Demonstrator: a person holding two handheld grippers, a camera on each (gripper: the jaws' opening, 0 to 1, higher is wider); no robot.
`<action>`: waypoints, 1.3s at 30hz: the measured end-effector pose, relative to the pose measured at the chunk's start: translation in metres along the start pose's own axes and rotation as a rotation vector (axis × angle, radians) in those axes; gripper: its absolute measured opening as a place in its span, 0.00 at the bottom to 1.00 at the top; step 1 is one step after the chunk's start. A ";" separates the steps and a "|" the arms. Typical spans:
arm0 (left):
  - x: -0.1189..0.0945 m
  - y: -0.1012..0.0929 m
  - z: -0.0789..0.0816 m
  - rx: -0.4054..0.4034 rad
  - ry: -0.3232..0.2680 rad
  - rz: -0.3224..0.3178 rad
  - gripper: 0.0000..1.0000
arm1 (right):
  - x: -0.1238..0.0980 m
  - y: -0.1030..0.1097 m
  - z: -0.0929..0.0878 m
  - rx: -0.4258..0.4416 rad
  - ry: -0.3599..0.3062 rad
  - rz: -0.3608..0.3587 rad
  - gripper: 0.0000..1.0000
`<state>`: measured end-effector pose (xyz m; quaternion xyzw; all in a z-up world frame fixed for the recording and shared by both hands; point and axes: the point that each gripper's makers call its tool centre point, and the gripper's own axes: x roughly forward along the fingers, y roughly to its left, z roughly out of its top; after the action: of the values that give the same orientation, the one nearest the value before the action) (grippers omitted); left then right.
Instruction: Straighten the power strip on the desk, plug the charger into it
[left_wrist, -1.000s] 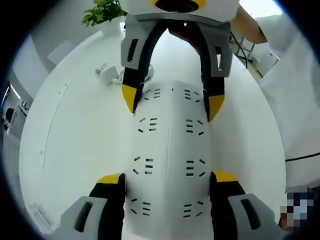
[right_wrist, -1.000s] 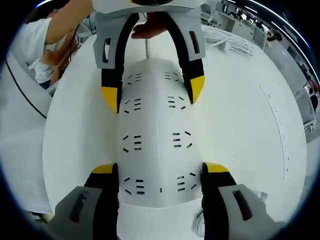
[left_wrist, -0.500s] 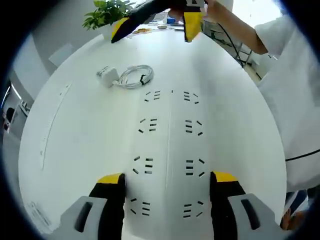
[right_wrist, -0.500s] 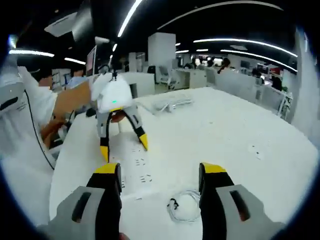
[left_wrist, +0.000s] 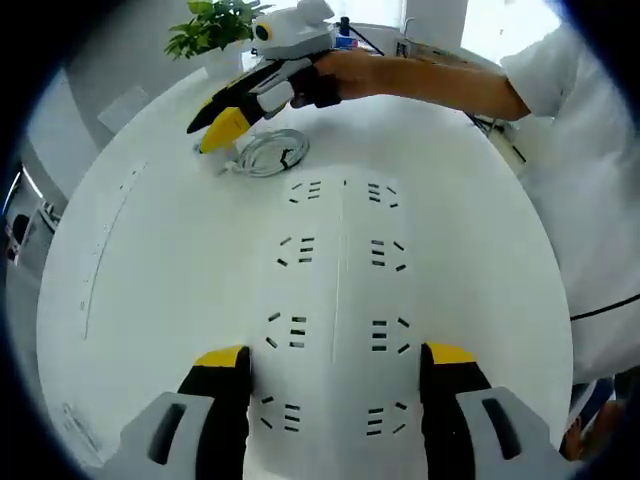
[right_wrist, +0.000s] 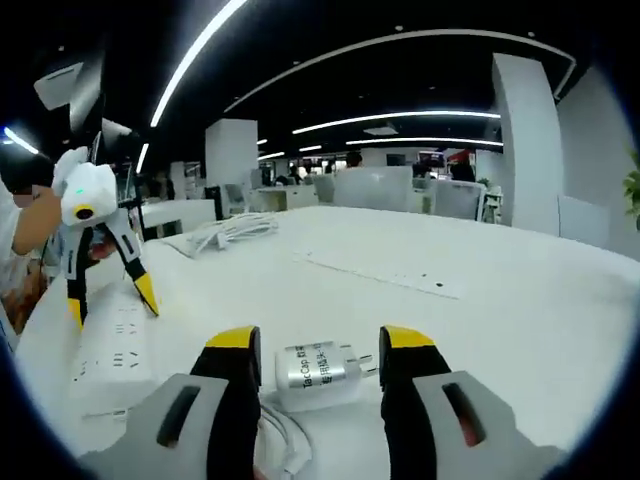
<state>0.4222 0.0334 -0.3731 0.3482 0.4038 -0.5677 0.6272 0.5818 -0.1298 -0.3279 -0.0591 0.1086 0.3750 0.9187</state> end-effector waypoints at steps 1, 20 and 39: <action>0.000 0.000 0.000 0.000 0.001 0.000 0.70 | 0.002 0.003 -0.002 -0.017 0.007 0.013 0.46; -0.001 0.005 -0.003 -0.001 -0.007 0.000 0.70 | -0.011 0.014 -0.014 -0.095 0.040 0.108 0.37; -0.001 0.003 -0.003 0.005 -0.008 -0.003 0.70 | -0.077 0.056 -0.030 -0.156 0.106 0.338 0.37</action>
<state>0.4252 0.0364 -0.3738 0.3470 0.4004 -0.5709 0.6271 0.4843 -0.1477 -0.3400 -0.1307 0.1360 0.5274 0.8284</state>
